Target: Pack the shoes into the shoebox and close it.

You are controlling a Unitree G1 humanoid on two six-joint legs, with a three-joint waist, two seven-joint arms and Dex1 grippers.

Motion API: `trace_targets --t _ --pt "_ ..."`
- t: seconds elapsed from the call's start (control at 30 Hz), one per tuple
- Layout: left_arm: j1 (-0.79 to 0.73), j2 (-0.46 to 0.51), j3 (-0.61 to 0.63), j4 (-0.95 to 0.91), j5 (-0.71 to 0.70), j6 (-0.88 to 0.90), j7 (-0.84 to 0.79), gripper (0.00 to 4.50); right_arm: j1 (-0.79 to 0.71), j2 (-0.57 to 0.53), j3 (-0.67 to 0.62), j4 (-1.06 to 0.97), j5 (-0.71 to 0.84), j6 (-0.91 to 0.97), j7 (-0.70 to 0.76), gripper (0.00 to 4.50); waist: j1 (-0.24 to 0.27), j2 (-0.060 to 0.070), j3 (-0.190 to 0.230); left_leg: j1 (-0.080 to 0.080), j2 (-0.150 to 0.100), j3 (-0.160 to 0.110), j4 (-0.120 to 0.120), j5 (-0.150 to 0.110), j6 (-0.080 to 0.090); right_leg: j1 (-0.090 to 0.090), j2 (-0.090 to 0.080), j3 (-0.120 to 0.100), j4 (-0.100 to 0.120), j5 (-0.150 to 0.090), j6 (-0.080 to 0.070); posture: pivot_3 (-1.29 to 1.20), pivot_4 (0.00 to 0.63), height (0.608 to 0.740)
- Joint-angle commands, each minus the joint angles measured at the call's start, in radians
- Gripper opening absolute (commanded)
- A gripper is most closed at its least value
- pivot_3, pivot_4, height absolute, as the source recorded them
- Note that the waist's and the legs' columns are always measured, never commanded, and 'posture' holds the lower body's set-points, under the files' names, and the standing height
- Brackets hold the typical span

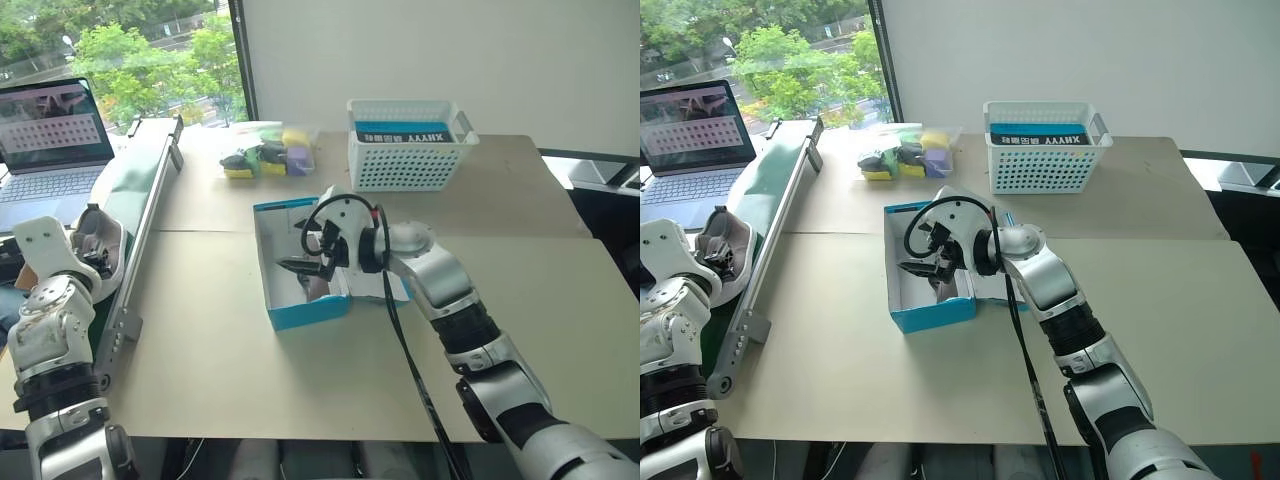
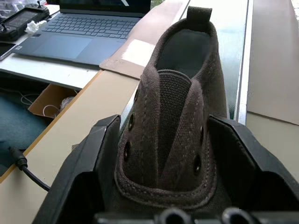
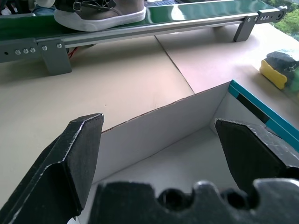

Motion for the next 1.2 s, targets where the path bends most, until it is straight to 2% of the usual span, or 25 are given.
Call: trace_targets --t 0.03,0.13,0.17,0.37,0.43,0.83,0.97,1.2 --pt "-0.018 -0.007 0.007 -0.051 -0.017 0.007 0.008 1.26 -0.008 -0.001 -0.006 -0.024 -0.005 -0.007 0.002 4.50 0.003 0.000 0.000 0.000 0.000 0.000 0.000 0.000 0.000 0.001 0.000 0.000 0.000 0.000 0.000 0.00 0.150 0.740" --pt "-0.041 -0.013 -0.009 -0.093 -0.016 0.015 0.022 0.15 -0.007 -0.003 -0.006 -0.026 -0.006 -0.005 0.002 4.50 0.006 0.000 0.000 0.000 0.000 0.000 0.001 0.000 -0.001 0.001 0.000 0.000 0.000 0.000 0.000 0.00 0.150 0.740" --pt "-0.049 -0.011 -0.014 -0.106 -0.013 0.025 0.030 0.01 -0.006 -0.003 -0.006 -0.026 -0.006 -0.005 0.002 4.50 0.007 -0.001 0.000 0.000 0.000 0.000 0.001 0.000 -0.001 0.001 0.000 0.000 0.000 0.000 0.000 0.00 0.150 0.740" --pt "-0.098 -0.007 -0.038 -0.178 -0.022 0.049 0.034 0.01 -0.008 0.000 -0.010 -0.026 -0.005 -0.003 0.001 4.50 -0.003 -0.001 -0.001 -0.002 0.000 0.000 0.001 0.000 -0.001 -0.001 0.000 0.000 -0.001 0.000 0.000 0.00 0.150 0.740" --pt "-0.137 -0.029 -0.057 -0.237 -0.055 0.060 0.026 0.01 -0.016 0.032 -0.057 -0.028 0.046 0.044 -0.018 4.50 -0.004 -0.002 0.000 -0.002 0.000 0.000 0.001 0.000 -0.001 -0.001 0.000 0.000 -0.001 0.000 0.000 0.00 0.150 0.740" --pt "-0.197 -0.319 -0.273 -0.545 -0.157 0.208 0.068 0.01 -0.100 0.177 -0.261 0.019 0.196 0.209 -0.188 4.50 -0.006 -0.002 0.000 -0.003 -0.001 0.000 0.001 0.000 -0.001 -0.001 -0.001 0.000 0.001 0.000 0.000 0.00 0.150 0.740" --pt "-0.188 -0.431 -0.354 -0.640 -0.191 0.227 0.097 0.01 -0.155 0.260 -0.403 0.019 0.336 0.342 -0.298 4.50 -0.005 -0.002 0.000 -0.003 -0.001 0.000 0.001 0.000 -0.001 -0.001 -0.001 0.000 0.001 0.000 0.000 0.00 0.150 0.740" --pt "-0.225 -0.501 -0.363 -0.679 -0.228 0.245 0.117 0.01 -0.204 0.298 -0.512 0.001 0.452 0.447 -0.403 4.50 -0.004 -0.002 0.000 -0.003 -0.001 0.001 0.001 0.000 -0.001 -0.001 -0.001 0.000 0.000 0.000 0.000 0.00 0.150 0.740"
